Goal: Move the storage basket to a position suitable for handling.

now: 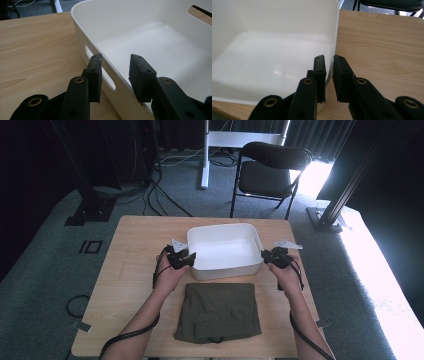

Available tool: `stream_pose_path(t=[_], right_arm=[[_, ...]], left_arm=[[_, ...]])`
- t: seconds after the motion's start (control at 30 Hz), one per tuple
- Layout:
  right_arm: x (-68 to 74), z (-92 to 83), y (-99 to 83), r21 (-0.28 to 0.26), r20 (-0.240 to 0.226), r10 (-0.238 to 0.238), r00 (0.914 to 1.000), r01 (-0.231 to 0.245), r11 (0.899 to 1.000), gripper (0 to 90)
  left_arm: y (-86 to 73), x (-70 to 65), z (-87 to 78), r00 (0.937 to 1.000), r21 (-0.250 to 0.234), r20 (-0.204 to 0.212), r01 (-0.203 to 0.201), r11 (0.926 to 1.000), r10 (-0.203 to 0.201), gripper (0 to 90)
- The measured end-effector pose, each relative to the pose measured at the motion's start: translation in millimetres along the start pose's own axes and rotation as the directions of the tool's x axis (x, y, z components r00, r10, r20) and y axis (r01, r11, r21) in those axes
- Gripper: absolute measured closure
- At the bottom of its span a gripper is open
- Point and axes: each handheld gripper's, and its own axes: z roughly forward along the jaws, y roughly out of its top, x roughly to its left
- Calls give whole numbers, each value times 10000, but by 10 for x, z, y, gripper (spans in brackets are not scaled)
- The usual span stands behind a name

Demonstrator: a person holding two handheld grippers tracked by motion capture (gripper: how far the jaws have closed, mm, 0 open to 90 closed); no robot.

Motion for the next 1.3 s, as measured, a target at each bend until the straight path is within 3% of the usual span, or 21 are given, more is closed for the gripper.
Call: stream_pose_path(t=[0.37,0.53,0.73,0.87,1.03,1.3], right_arm=[[-136,-101,-50,-1,226,521,9984,-521,9986,809],[-177,-149,-78,-18,331,629,9975,-629,9980,807],[-233,-224,-117,-4,454,682,9966,-683,9977,809],[-269,-273,-141,-11,658,823,9944,-824,9966,814],[-292,-338,-171,-39,678,844,9941,-843,9964,828],[-333,-354,-181,-63,436,980,9942,-978,9952,823]], left_arm=[[96,-87,194,9996,-85,170,-217,9997,218,657],[117,-129,279,9993,84,372,-46,10000,43,646],[123,-213,349,9985,236,442,-342,9991,332,649],[167,-259,364,9975,242,617,-357,9991,342,648],[189,-305,391,9972,242,516,-561,9981,548,650],[182,-294,375,9968,200,662,-466,9987,452,648]])
